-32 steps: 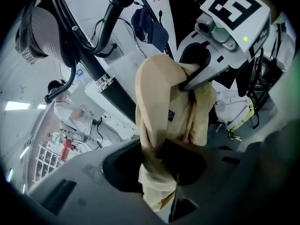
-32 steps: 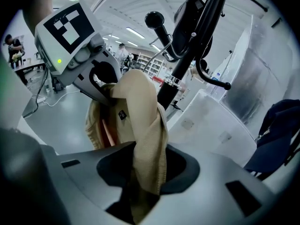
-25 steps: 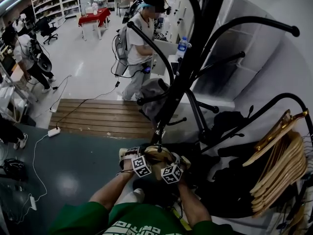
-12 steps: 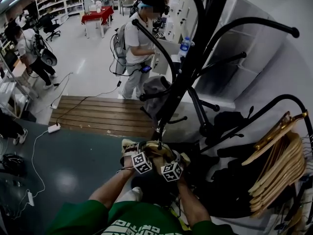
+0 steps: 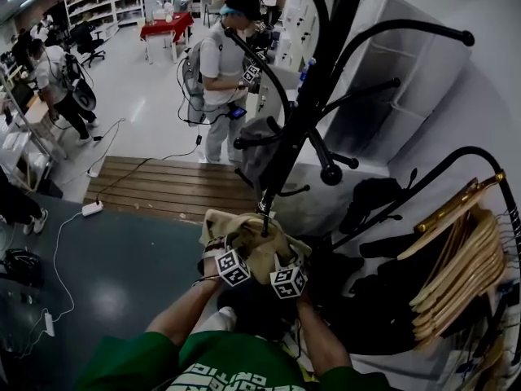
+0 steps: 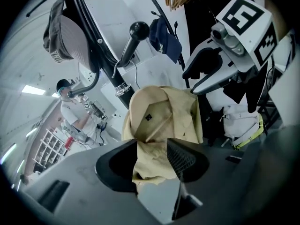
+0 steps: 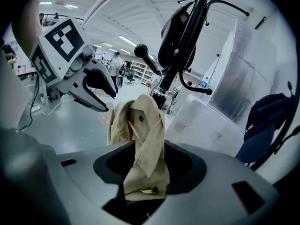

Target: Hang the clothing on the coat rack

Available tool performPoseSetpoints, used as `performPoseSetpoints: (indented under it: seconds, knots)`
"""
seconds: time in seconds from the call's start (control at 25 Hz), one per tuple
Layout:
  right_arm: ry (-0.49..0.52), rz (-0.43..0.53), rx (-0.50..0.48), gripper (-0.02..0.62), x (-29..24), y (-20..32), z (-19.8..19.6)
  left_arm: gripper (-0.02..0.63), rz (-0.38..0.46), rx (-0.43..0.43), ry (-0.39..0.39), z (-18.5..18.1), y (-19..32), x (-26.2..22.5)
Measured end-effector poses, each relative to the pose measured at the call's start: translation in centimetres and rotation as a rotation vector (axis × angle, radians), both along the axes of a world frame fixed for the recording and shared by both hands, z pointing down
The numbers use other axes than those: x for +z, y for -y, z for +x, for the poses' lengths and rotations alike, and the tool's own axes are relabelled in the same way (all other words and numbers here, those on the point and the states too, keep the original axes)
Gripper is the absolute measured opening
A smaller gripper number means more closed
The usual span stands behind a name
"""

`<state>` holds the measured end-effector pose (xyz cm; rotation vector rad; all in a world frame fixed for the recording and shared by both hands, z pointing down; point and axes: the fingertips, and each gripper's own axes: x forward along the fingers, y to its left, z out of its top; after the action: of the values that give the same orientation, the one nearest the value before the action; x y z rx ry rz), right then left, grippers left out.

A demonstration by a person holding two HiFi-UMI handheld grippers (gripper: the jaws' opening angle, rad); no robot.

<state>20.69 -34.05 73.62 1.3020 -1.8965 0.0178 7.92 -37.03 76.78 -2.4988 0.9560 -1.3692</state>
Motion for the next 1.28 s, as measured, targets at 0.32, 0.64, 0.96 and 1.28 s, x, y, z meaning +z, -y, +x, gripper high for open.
performPoseSetpoints:
  seconds: [0.32,0.64,0.96,1.28]
  knots:
    - [0.106,0.067,0.048,0.163,-2.9,-1.9,1.2,0.167,-0.010,-0.090,-0.123,-0.7,-2.6,-2.9]
    - [0.197,0.129,0.062,0.031,-5.3,-5.9,2.0,0.025,-0.085,-0.179,-0.298,-1.8,-7.0,-5.8]
    - [0.362,0.132,0.118,0.008,-9.3,-10.7,2.3,0.005,-0.096,-0.227,-0.510,-2.5,-11.6,-9.6]
    - [0.454,0.175,0.143,0.008,-12.9,-14.2,2.7,0.003,-0.029,-0.224,-0.652,-2.7,-14.1,-16.2]
